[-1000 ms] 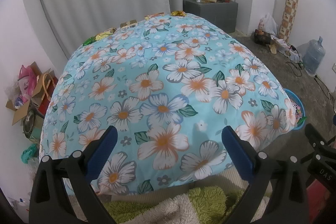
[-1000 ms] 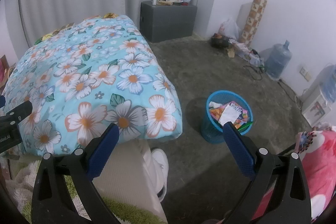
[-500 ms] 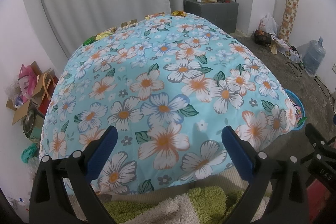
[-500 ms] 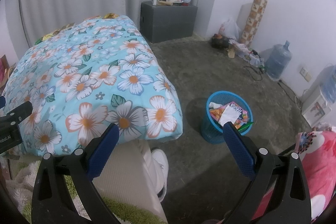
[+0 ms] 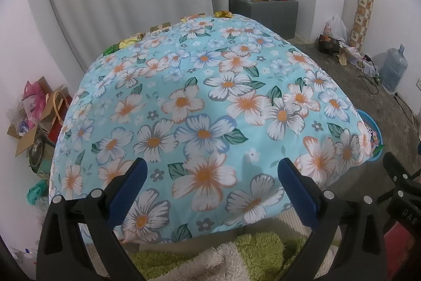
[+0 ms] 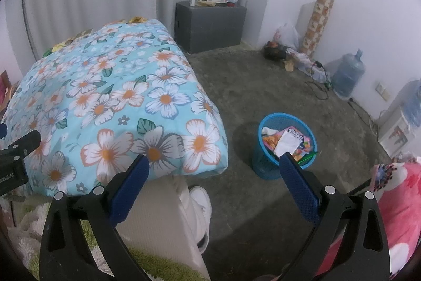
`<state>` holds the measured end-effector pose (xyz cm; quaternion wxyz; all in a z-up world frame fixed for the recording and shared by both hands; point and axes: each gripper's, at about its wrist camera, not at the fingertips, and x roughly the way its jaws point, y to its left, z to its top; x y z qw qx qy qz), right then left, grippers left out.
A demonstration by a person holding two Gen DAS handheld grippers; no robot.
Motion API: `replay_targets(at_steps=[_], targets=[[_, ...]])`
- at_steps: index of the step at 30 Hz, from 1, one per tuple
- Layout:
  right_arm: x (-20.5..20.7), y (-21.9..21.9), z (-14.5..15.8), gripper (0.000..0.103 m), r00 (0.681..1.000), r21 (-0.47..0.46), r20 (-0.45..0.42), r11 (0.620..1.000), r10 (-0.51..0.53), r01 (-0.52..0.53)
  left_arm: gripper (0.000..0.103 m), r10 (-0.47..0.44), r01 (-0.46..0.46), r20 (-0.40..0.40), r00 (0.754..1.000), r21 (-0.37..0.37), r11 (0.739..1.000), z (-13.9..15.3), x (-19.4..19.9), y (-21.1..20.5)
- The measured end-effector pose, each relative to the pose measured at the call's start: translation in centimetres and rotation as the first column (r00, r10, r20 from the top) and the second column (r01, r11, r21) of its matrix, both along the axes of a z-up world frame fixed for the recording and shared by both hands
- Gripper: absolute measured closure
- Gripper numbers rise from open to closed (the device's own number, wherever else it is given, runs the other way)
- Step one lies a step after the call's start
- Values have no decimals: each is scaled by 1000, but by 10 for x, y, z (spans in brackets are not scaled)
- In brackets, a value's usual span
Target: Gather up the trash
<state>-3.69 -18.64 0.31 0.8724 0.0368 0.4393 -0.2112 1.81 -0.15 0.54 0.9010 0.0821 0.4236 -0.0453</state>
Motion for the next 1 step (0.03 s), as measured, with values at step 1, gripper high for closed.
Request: replay_targets(at_steps=[1], targets=[[0,1,0,8,1000,0,1,1000,-1,1,6,-1,1,0,1000,0,1000,-1,-1,0]])
